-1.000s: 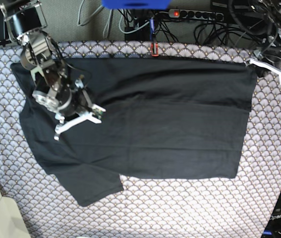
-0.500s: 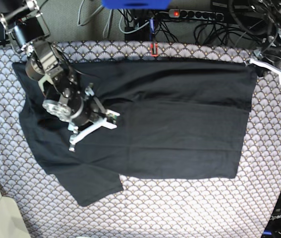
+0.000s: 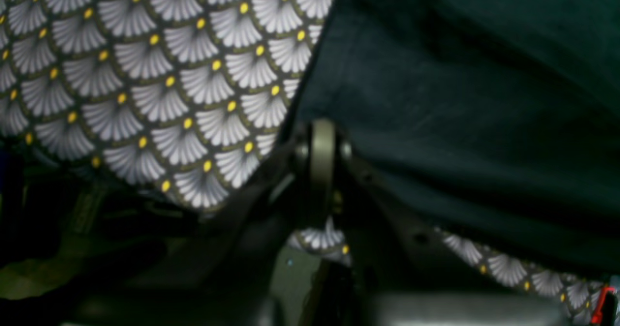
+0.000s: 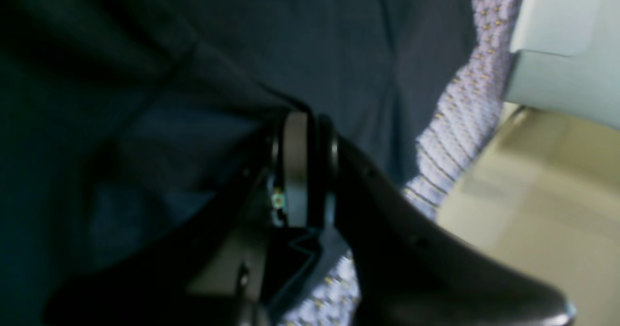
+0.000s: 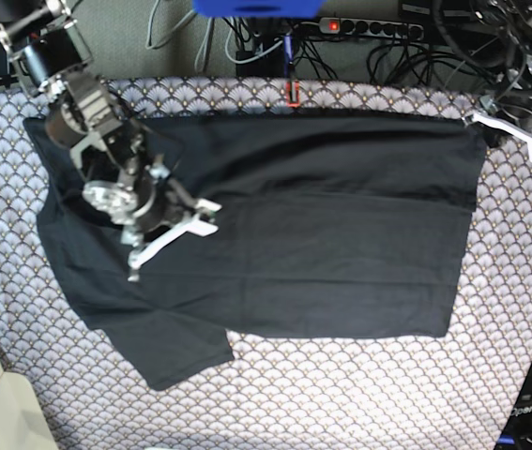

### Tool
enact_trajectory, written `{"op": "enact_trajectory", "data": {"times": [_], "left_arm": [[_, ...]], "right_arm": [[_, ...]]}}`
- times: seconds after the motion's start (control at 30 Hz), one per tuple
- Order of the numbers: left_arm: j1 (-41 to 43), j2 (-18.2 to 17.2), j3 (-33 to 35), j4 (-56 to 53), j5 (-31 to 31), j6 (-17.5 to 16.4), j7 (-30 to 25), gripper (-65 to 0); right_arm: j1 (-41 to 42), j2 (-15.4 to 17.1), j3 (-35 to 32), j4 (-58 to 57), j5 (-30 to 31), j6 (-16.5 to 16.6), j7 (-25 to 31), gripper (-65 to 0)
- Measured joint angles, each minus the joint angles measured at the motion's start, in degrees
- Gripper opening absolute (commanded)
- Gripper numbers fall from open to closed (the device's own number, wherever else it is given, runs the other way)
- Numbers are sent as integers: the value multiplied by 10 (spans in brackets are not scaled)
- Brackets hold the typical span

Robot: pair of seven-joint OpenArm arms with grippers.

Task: Fold the T-shirt properly
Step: 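Move the right gripper over the shirt body toward the sleeve, then lower the right gripper to the shirt's side edge and grasp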

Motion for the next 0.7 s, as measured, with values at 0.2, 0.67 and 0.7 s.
{"op": "enact_trajectory", "data": {"times": [0.2,0.67,0.7], "left_arm": [[0,0,0,0,0,0,0,-650],[1,0,-1,0,0,0,2,-650],[1,0,-1,0,0,0,2,-650]], "right_arm": [[-2,-3,-1,-3,0,0,-1,-573],[0,-23,3,-2,-2,0,-7,-556],[0,-23,3,-2,-2,0,-7,-542]]}}
